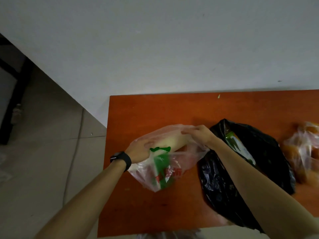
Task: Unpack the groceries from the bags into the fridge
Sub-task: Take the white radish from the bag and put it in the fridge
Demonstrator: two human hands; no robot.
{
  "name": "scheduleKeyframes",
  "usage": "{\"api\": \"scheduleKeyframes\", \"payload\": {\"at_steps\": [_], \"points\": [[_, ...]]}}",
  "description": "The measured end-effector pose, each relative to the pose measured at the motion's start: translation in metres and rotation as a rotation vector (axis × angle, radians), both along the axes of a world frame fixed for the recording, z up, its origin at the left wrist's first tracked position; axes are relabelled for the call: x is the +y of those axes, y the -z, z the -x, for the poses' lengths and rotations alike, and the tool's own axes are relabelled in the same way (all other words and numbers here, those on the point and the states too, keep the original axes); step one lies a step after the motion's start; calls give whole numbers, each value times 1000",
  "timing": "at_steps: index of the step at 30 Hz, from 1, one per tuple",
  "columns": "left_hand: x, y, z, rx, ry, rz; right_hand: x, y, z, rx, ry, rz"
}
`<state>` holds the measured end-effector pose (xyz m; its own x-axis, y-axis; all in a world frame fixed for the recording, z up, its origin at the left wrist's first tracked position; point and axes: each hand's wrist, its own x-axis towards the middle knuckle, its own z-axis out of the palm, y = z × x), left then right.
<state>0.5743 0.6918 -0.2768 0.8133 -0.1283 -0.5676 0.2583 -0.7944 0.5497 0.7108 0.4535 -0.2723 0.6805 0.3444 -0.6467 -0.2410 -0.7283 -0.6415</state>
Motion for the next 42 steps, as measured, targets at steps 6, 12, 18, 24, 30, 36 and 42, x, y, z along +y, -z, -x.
{"api": "scheduleKeyframes", "payload": {"at_steps": [6,12,18,24,30,36,42], "points": [[17,-21,8,-64,-255,134,6,-34,19,-570,-651,296],[10,-26,5,-404,26,-384,15,-32,61,-1116,-659,149],[16,9,17,-110,392,-554,-7,-2,38,-579,-955,596],[19,42,26,-128,363,-458,-10,27,9,-429,-845,440],[23,61,45,-92,258,-289,-7,52,0,-18,53,-72],[5,51,18,31,-23,-58,3,52,-6,9,493,-85],[16,26,-15,193,12,-19,-4,55,-11,-224,146,178]]}}
